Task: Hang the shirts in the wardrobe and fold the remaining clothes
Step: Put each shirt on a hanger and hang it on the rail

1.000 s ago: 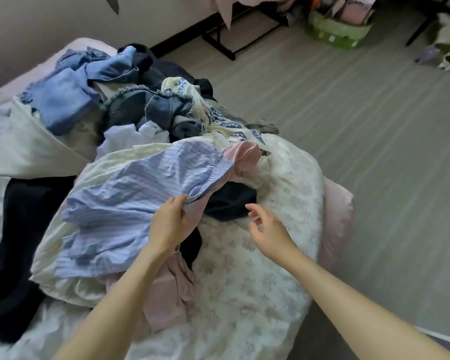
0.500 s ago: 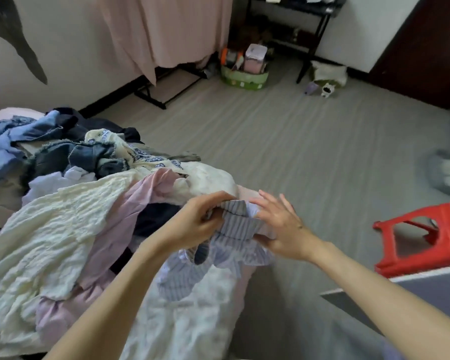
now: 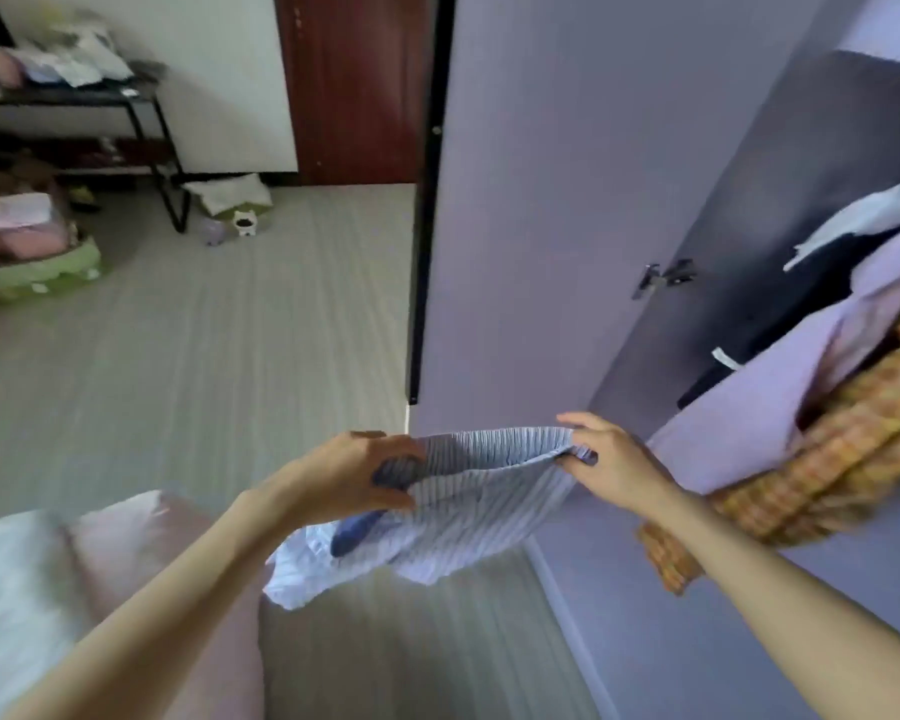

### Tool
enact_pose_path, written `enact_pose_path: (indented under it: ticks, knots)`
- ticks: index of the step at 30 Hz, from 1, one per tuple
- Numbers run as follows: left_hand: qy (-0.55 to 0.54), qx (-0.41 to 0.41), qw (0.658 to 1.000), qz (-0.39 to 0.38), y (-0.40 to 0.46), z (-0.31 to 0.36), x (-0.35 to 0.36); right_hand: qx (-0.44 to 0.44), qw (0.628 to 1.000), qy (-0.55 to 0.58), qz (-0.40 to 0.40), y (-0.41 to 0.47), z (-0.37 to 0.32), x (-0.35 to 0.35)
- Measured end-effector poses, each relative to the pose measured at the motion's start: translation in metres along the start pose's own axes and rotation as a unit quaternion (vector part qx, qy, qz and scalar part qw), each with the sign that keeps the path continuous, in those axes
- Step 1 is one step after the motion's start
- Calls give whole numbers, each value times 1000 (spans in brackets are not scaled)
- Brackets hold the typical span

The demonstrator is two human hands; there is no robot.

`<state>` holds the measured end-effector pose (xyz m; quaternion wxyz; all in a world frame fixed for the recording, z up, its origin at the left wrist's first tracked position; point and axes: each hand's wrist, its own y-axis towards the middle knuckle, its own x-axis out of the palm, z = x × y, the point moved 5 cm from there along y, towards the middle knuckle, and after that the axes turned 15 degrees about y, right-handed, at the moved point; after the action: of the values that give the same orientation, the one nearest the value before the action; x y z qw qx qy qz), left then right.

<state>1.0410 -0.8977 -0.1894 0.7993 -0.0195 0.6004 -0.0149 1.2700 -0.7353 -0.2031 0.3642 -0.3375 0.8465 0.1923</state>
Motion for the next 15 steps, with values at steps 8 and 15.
enact_pose_path:
  ticks: [8,15]
  knots:
    - [94,166,981,-41,131,133,49,198,950,-52,234,-129,91,-142]
    - [96,332,938,-34,208,247,53,358,852,-100,368,-240,133,-209]
